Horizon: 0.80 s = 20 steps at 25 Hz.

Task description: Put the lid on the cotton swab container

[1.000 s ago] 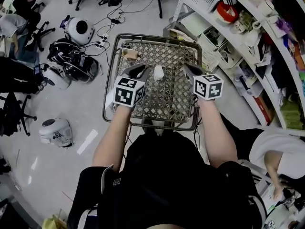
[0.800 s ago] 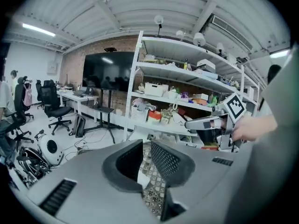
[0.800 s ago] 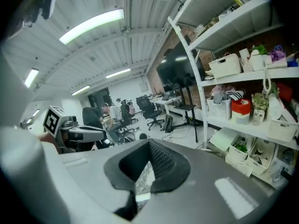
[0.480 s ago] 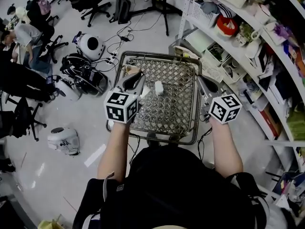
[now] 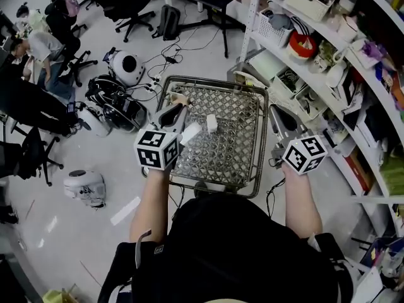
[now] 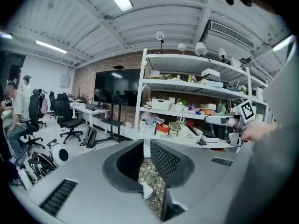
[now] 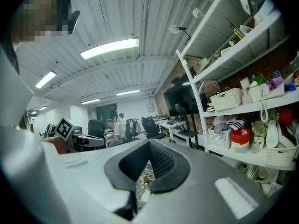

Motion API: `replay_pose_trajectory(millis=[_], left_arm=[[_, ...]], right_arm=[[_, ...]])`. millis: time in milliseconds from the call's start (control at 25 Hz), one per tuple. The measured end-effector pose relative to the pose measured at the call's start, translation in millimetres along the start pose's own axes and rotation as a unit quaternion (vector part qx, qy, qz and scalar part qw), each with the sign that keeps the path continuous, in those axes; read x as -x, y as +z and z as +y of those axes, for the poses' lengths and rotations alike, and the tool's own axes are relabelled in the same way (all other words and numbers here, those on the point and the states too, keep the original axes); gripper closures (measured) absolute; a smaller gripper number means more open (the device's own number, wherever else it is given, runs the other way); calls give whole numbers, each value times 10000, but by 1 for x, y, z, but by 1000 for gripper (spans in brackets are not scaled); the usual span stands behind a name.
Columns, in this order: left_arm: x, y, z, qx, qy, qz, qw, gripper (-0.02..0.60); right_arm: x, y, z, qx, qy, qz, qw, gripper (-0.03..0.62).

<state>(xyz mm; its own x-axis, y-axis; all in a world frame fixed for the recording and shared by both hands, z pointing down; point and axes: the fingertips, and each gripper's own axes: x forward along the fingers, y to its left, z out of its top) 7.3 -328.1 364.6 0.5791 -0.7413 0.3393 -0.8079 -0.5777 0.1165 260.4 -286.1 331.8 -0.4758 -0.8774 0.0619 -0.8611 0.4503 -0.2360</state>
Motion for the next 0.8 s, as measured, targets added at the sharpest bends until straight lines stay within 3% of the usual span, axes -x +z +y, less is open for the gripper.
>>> replay_pose_trajectory(millis=[360,800], left_arm=[[-4,6,-11,-29,-78,-89,9999,532],[-7,2,-11,-3,-135,-10,9999,532]], right_arm=[[-5,11,11,45,284,-57,9996,586],[-10,4,14,-82,335,40,9994,586]])
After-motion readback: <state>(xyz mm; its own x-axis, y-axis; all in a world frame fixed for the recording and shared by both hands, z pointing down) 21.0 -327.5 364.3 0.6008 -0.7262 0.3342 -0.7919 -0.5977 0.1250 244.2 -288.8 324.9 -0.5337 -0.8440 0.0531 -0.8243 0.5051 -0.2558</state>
